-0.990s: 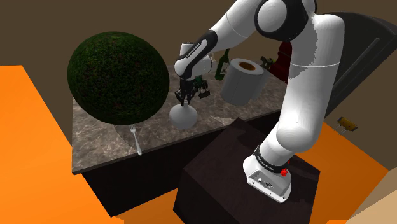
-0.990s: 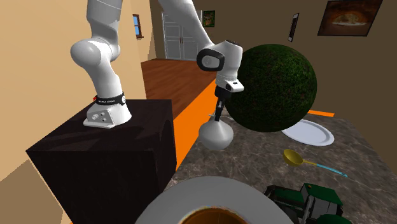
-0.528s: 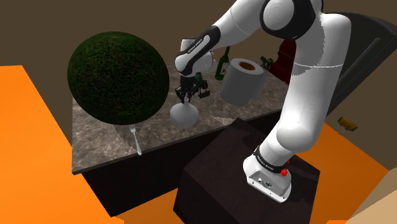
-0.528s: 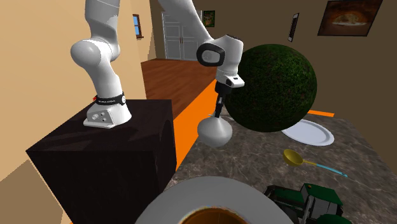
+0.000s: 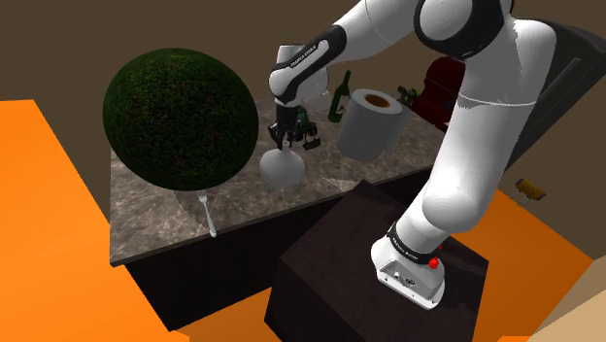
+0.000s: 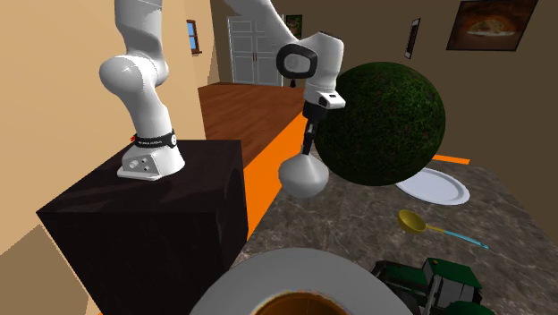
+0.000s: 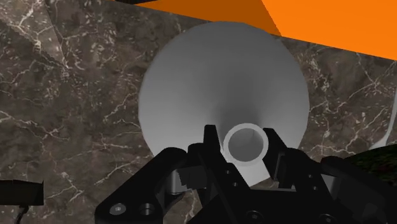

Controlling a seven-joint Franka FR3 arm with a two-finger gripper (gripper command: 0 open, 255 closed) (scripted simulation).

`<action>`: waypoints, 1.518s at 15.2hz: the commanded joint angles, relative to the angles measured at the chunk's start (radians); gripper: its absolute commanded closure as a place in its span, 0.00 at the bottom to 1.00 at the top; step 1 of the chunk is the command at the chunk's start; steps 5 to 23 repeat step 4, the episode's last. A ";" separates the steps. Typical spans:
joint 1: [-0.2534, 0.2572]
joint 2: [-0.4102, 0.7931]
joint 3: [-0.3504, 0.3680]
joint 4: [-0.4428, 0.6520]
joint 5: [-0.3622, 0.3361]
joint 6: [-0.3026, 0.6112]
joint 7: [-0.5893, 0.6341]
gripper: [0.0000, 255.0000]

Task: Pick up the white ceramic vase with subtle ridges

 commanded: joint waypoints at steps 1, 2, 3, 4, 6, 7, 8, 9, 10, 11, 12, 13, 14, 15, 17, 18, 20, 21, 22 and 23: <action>0.000 -0.022 -0.002 0.006 -0.005 -0.027 0.002 1.00; 0.000 -0.032 -0.003 0.008 -0.006 -0.039 0.003 1.00; 0.000 -0.034 -0.003 0.008 -0.007 -0.041 0.003 1.00; 0.000 -0.034 -0.003 0.008 -0.007 -0.041 0.003 1.00; 0.000 -0.034 -0.003 0.008 -0.007 -0.041 0.003 1.00; 0.000 -0.034 -0.003 0.008 -0.007 -0.041 0.003 1.00; 0.000 -0.034 -0.003 0.008 -0.007 -0.041 0.003 1.00; 0.000 -0.034 -0.003 0.008 -0.007 -0.041 0.003 1.00; 0.000 -0.034 -0.003 0.008 -0.007 -0.041 0.003 1.00; 0.000 -0.034 -0.003 0.008 -0.007 -0.041 0.003 1.00; 0.000 -0.034 -0.003 0.008 -0.007 -0.041 0.003 1.00; 0.000 -0.034 -0.003 0.008 -0.007 -0.041 0.003 1.00; 0.000 -0.034 -0.003 0.008 -0.007 -0.041 0.003 1.00; 0.000 -0.034 -0.003 0.008 -0.007 -0.041 0.003 1.00; 0.000 -0.034 -0.003 0.008 -0.007 -0.041 0.003 1.00; 0.000 -0.034 -0.003 0.008 -0.007 -0.041 0.003 1.00; 0.000 -0.034 -0.003 0.008 -0.007 -0.041 0.003 1.00; 0.000 -0.034 -0.003 0.008 -0.007 -0.041 0.003 1.00; 0.000 -0.034 -0.003 0.008 -0.007 -0.041 0.003 1.00; 0.000 -0.034 -0.003 0.008 -0.007 -0.041 0.003 1.00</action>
